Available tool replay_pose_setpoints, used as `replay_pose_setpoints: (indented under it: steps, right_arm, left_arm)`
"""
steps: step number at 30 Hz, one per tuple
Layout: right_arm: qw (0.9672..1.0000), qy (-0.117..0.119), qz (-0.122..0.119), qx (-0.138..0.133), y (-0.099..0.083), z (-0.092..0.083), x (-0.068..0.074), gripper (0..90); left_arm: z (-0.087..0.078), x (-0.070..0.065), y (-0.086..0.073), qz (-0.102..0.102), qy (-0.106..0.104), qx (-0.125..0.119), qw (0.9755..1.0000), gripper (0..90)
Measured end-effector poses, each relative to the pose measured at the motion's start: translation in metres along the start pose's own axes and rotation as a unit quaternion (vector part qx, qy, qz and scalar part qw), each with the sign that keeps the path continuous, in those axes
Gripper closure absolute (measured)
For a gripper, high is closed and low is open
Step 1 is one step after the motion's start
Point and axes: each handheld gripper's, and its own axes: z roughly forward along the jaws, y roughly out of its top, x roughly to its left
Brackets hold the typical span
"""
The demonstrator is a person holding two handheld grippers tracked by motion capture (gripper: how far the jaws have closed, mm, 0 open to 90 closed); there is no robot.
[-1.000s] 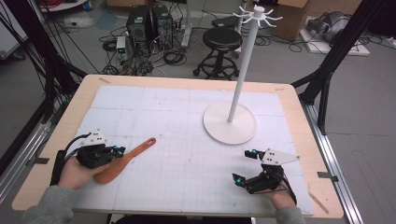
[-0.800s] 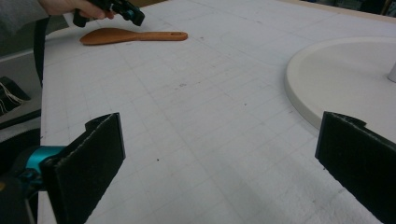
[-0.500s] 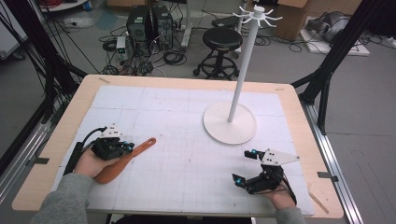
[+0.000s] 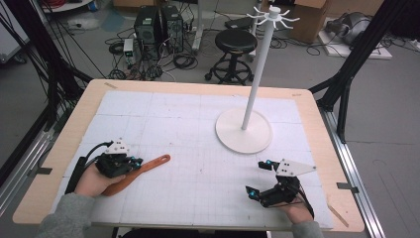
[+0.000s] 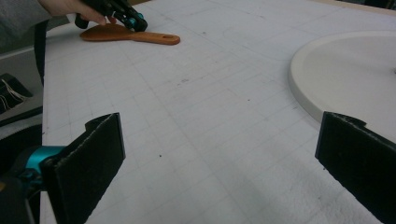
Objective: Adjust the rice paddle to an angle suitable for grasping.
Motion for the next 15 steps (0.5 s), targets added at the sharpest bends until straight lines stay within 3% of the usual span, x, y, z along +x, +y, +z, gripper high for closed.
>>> replay_pose_setpoints:
  steps: [15]
  right_arm:
    - [1.0,0.0,-0.003,-0.004,0.0,-0.001,0.001,0.0]
  left_arm:
    - [-0.006,-0.017,-0.003,0.028,-0.02,0.011,0.9993,89.8]
